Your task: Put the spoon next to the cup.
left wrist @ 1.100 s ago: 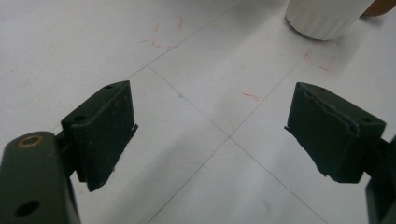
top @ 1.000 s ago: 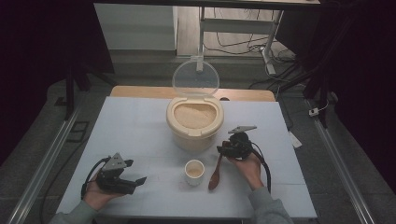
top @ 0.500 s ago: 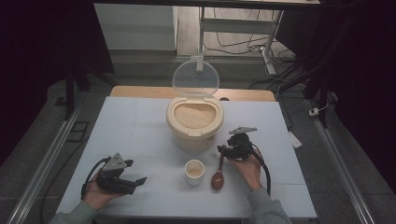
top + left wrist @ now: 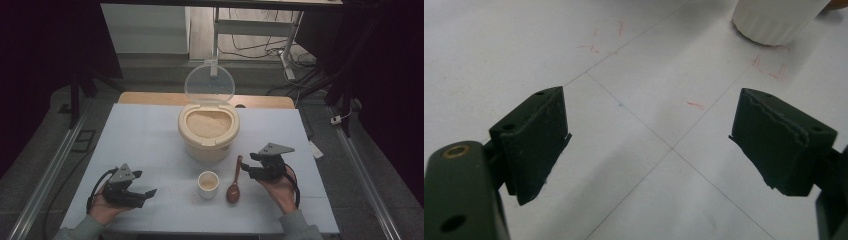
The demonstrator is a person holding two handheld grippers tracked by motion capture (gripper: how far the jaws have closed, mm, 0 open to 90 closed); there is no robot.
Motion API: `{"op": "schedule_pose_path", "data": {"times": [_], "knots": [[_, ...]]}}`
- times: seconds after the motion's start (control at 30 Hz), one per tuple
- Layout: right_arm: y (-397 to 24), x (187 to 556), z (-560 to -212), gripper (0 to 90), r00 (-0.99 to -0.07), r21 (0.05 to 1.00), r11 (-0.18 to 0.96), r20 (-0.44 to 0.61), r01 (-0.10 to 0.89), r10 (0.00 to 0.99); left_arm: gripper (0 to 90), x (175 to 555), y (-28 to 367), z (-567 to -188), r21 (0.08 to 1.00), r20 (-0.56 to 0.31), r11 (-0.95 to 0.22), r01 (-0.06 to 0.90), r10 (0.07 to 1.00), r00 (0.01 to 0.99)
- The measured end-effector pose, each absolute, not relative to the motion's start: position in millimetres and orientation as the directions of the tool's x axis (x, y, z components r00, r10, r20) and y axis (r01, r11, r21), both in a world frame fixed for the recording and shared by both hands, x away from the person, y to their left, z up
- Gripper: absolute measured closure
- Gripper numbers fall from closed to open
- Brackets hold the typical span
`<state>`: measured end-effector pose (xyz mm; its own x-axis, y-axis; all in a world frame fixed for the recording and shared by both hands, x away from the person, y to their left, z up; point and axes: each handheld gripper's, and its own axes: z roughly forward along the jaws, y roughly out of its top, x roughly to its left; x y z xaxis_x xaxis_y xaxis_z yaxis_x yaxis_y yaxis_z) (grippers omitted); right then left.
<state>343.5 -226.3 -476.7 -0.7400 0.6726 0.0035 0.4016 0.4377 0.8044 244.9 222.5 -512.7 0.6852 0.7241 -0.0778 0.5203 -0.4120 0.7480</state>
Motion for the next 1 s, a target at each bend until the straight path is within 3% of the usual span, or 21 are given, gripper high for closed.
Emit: {"op": "schedule_pose_path", "data": {"times": [0.53, 1.0], "knots": [[-285, 297, -477, 41.7, -0.754, 0.851, 0.405, -0.017, 0.334, 0.657, 15.1, 244, 221, -512, 0.753, -0.068, -0.414, 0.511, 0.725, 0.686], [-302, 294, -480, 40.4, -0.744, 0.860, 0.390, -0.019, 0.328, 0.668, 14.9, 244, 221, -512, 0.758, -0.062, -0.415, 0.504, 0.723, 0.688]]}}
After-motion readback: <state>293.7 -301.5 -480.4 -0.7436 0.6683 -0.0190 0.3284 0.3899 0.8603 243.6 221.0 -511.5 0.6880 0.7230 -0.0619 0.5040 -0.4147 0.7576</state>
